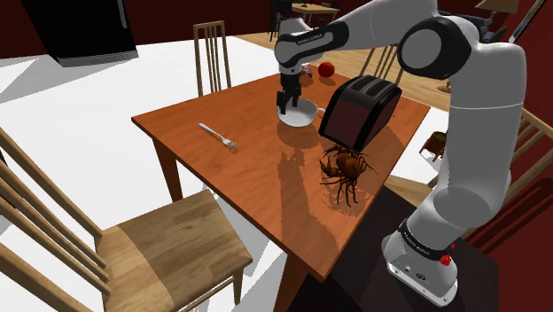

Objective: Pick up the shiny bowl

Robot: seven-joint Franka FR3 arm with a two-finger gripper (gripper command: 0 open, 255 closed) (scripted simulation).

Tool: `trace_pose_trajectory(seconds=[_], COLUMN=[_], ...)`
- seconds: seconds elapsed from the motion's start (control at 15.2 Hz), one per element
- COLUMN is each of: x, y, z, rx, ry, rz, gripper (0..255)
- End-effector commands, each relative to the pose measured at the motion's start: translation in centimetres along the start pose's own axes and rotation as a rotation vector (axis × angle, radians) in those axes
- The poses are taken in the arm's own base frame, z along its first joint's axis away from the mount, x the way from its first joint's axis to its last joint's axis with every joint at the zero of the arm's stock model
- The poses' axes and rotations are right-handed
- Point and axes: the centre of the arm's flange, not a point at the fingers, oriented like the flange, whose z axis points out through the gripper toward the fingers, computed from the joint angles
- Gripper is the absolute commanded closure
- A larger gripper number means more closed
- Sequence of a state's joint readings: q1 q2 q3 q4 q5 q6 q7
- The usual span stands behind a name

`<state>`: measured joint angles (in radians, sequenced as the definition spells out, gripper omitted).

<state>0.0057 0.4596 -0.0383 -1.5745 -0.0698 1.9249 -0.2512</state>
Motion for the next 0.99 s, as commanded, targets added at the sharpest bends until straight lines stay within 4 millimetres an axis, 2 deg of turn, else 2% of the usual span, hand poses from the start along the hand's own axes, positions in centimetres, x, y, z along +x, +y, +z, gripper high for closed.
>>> trace_pose_trajectory(seconds=[0.0,0.4,0.53,0.59,0.92], x=[1.2,1.6,1.6,1.6,1.5], y=[0.2,0.1,0.1,0.1,0.0], z=[1.0,4.2,4.5,4.4,4.4], rx=[0.000,0.000,0.000,0.000,0.000], ry=[0.002,0.002,0.002,0.002,0.002], rz=[-0.007,-0.007,-0.007,-0.007,-0.007], gripper=[0,0,0,255,255])
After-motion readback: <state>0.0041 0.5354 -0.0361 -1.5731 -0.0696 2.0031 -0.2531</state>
